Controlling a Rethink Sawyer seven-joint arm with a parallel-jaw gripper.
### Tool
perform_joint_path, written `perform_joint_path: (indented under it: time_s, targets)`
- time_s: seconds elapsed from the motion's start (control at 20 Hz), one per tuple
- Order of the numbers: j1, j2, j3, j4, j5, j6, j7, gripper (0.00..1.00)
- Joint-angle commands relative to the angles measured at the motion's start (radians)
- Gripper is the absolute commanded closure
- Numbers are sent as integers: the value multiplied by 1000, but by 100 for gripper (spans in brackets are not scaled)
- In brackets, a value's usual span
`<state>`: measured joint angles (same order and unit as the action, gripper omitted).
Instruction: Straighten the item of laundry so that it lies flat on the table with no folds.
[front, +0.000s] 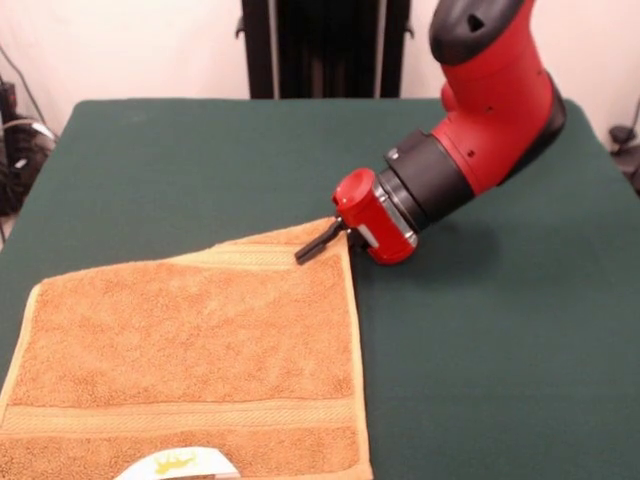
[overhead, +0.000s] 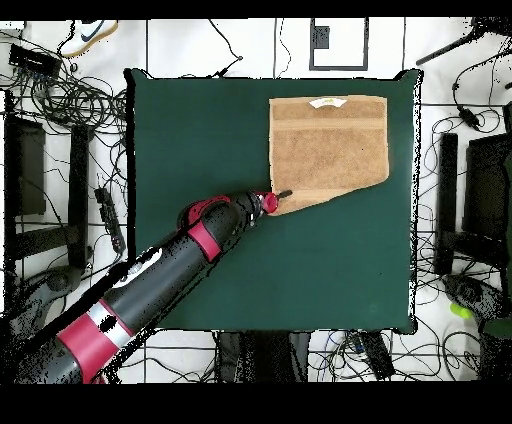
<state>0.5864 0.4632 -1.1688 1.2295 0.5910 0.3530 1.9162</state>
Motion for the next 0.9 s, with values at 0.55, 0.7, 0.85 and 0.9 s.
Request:
perform_joint_path:
  time_s: [0.55,0.7,0.85,0.9]
  targets:
    - [5,-143,443,21,27,117,142,100]
    - [-7,-208,474,72,9,120,127,100]
    - [-15,-265,497,108,-1,149,130,100]
    - [-21,-279,501,115,-14,158,119,100]
